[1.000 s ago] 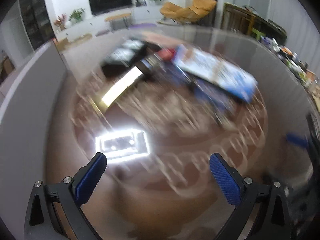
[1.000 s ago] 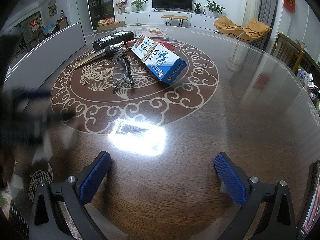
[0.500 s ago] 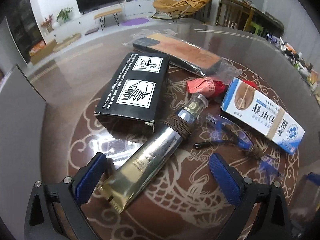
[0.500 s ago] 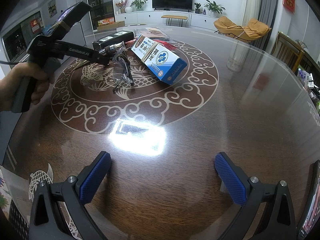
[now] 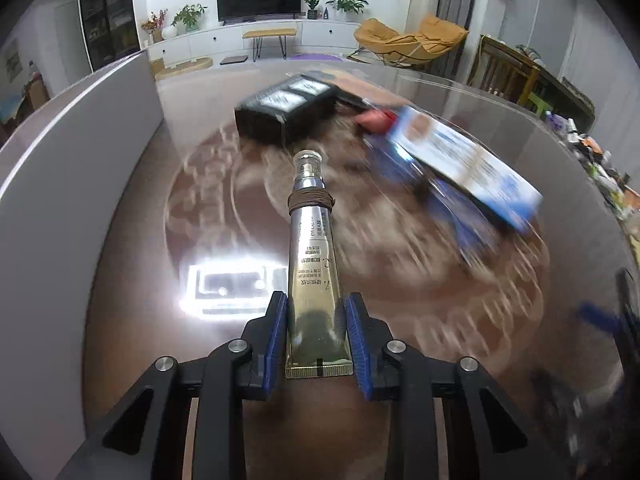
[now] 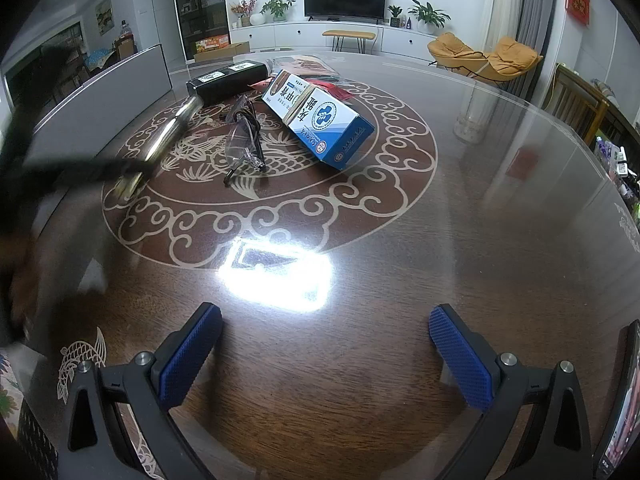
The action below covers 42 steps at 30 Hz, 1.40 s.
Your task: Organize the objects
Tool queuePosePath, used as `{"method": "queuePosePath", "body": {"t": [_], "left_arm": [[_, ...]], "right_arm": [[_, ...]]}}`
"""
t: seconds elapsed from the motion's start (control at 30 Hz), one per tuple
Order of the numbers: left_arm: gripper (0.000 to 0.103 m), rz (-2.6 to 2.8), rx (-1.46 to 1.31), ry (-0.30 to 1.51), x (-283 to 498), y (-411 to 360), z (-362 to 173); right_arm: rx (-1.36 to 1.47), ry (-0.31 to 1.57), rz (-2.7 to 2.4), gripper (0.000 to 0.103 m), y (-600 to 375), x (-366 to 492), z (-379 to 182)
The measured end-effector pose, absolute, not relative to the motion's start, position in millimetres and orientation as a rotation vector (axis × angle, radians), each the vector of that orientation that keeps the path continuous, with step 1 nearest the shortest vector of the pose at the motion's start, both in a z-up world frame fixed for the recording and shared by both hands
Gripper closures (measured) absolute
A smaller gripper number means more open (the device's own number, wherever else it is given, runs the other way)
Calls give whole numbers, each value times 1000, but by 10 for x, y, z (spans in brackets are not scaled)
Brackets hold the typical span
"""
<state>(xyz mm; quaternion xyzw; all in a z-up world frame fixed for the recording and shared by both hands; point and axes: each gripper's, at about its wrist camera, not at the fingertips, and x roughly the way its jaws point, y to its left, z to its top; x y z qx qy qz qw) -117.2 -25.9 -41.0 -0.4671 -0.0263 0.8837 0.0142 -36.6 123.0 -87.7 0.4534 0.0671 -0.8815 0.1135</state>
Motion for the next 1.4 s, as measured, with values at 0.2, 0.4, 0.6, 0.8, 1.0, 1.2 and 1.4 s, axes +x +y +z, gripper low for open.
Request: {"method": "queuePosePath", "body": {"t": [0.2,0.4,0.6,0.8,1.0,1.2,1.4], "left_arm": [[19,2781,-1470,-42,-1005,-164,-472],[6,2809,-1455,-17,-1126,-247,-509],[0,2803,-1476,-31,-1142,-260,-520],[0,2805,-1475,-32,-1138,-259,-521],[0,2805,-1475,-32,-1144,-259,-526],[0,2805,-1475,-32,-1148,-259,-529],[0,2805,-1475,-32,-1152,-258,-531]], "right_arm": [[1330,197,-2585,0,1231,-366,-877],[1330,197,-2586,0,1232,-366,-877],[1330,196,-2586,0,1232,-363,-877],[1330,196,-2586,0,1233,-365,-877],[1330,196,-2586,0,1232,-363,-877],[1330,196,-2586,0,1233,-365,-877],[1330,196,-2586,0,1234,-365,-877]]}}
